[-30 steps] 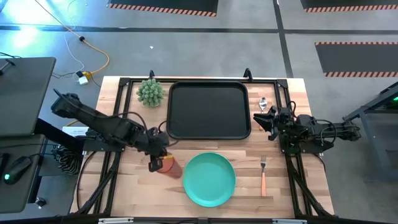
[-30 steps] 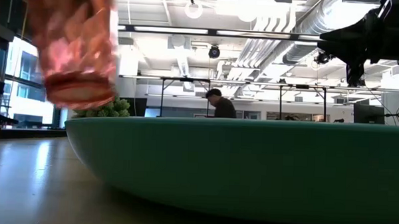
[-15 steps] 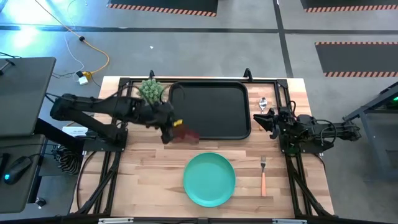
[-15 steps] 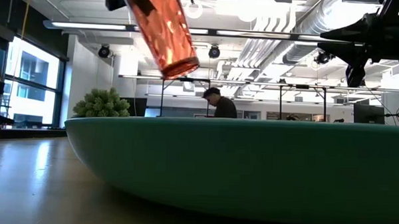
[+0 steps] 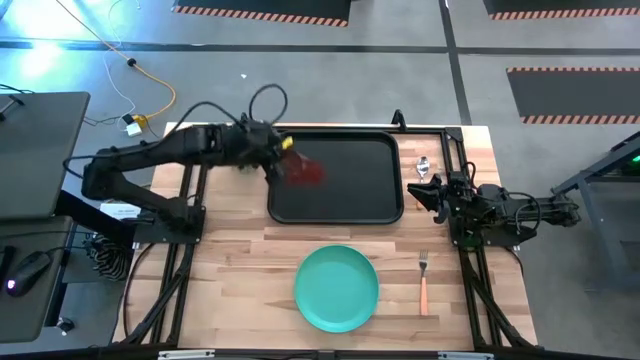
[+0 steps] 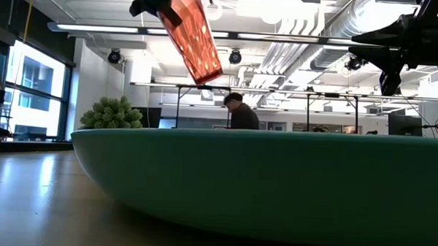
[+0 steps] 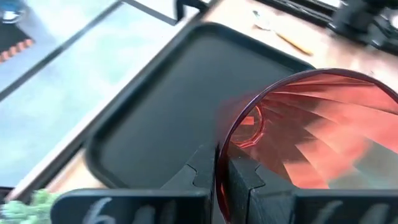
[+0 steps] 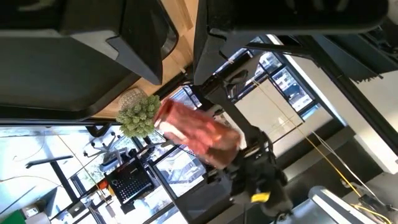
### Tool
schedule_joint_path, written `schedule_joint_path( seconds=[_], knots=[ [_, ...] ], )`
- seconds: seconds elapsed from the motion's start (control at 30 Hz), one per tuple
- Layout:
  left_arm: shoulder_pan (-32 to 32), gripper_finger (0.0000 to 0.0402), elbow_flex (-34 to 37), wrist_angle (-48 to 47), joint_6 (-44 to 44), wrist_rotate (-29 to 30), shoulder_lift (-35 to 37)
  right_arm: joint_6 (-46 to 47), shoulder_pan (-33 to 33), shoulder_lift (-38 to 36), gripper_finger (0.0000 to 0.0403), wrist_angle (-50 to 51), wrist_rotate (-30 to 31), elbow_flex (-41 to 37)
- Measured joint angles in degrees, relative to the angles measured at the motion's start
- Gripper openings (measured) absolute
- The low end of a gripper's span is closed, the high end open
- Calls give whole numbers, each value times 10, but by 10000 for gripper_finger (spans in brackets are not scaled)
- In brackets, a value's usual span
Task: Pick and place plate/cup/fork/spoon on tray
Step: Put the red cup on the black tray
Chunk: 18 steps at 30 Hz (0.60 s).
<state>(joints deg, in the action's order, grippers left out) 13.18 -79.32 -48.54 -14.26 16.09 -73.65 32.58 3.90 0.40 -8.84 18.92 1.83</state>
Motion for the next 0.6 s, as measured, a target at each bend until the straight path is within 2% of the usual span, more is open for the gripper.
schedule_joint_path(
  seconds=[0.23, 0.6],
  knots=[
    [90, 5, -11, 4, 56, -28, 0, 5, 0, 0, 83, 0, 8, 0],
    [213, 5, -12, 8, 139, -91, -19, 35, 0, 0, 83, 10, 77, 0]
  ],
)
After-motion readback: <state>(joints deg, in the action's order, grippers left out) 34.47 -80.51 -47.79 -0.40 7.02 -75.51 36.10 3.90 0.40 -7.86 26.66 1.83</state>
